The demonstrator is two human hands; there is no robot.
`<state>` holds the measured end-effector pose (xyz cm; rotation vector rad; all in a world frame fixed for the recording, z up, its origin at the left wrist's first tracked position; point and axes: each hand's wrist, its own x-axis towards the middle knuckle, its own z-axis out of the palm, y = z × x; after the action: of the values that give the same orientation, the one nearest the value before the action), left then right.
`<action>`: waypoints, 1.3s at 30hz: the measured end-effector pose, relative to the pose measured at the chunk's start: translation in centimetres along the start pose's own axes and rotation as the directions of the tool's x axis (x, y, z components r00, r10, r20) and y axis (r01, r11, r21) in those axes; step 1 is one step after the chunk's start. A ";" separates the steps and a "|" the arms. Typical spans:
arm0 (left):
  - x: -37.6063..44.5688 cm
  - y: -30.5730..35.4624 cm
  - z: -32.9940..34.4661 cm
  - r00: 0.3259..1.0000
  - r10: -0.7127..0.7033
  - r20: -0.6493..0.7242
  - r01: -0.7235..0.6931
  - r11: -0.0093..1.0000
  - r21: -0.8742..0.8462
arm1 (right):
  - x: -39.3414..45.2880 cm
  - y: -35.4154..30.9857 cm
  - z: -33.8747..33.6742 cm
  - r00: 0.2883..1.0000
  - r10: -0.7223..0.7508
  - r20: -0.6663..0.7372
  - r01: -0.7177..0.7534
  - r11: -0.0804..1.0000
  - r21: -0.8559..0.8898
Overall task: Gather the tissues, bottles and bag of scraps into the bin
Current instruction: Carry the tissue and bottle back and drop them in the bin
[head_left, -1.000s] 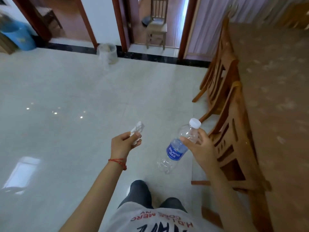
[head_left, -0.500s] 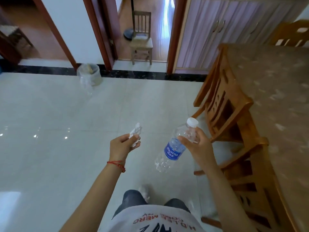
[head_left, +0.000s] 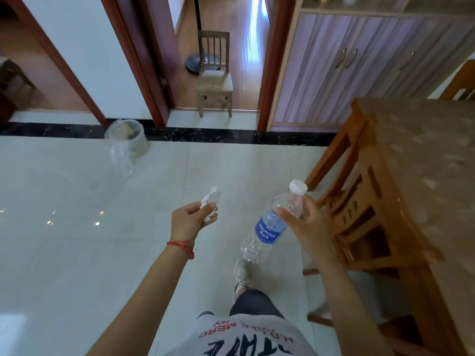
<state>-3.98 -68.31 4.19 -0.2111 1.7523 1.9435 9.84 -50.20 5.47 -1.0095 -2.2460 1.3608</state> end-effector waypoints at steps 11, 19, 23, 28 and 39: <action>15.3 7.0 9.9 1.000 0.008 0.014 -0.009 0.996 0.085 | 19.2 -2.8 -0.1 0.999 0.038 0.013 -0.038 0.999 0.026; 28.3 11.3 16.4 0.997 -0.025 0.076 0.018 0.995 0.097 | 32.9 -3.6 1.8 0.996 0.076 -0.048 -0.076 0.997 0.004; 35.4 14.1 19.5 0.992 -0.043 0.118 0.028 0.992 0.126 | 39.9 -4.4 2.7 0.989 0.119 -0.084 -0.117 0.993 0.034; 43.3 18.1 22.9 0.981 -0.055 0.184 0.034 0.993 0.113 | 47.5 -6.2 3.6 0.980 0.119 -0.160 -0.101 0.988 0.117; 55.3 21.7 32.1 0.962 -0.135 0.239 0.099 0.983 0.157 | 60.9 -5.8 2.4 0.962 0.175 -0.209 -0.180 0.984 -0.005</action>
<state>-54.46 -23.48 3.98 -0.0182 1.6647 1.6725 -36.28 -9.93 4.40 -1.3244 -2.0635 1.2344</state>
